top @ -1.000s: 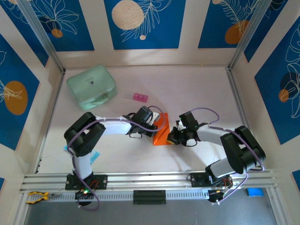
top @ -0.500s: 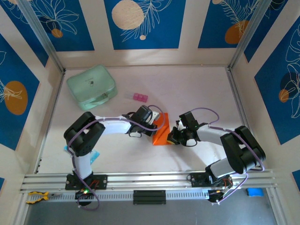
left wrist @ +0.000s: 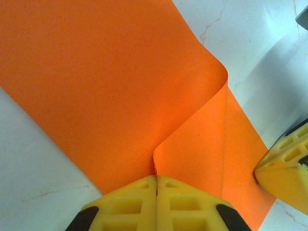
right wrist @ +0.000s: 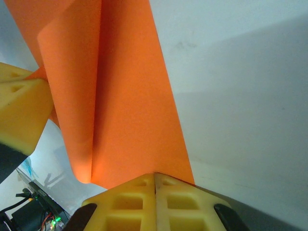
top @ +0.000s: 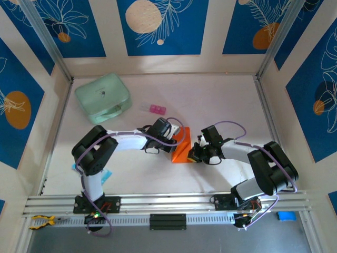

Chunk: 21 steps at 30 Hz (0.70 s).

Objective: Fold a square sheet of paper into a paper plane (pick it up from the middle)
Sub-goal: Fold the triangle a second time at the center of the table.

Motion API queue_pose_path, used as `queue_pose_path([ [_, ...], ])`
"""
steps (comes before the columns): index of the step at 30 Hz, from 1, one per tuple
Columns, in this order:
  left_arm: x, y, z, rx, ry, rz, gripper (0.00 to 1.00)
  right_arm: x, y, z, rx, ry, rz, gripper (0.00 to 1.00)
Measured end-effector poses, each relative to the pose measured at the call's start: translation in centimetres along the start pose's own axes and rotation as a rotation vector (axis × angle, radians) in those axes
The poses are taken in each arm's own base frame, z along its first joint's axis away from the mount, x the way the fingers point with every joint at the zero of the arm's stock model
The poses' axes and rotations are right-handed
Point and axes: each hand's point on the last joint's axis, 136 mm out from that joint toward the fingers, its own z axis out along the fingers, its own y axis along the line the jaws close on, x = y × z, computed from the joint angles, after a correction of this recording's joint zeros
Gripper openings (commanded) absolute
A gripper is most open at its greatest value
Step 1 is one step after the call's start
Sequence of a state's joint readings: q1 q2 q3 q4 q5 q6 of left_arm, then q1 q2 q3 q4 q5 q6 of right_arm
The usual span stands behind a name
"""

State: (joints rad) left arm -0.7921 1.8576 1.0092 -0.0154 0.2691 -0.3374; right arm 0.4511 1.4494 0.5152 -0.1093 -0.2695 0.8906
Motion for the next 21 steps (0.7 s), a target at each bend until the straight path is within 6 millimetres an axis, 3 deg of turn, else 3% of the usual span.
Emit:
queue_pose_path([
  [21, 0.00, 0.23, 0.51, 0.008, 0.012, -0.001, 0.05, 0.01, 0.00, 0.00, 0.000, 0.001, 0.000, 0.07],
])
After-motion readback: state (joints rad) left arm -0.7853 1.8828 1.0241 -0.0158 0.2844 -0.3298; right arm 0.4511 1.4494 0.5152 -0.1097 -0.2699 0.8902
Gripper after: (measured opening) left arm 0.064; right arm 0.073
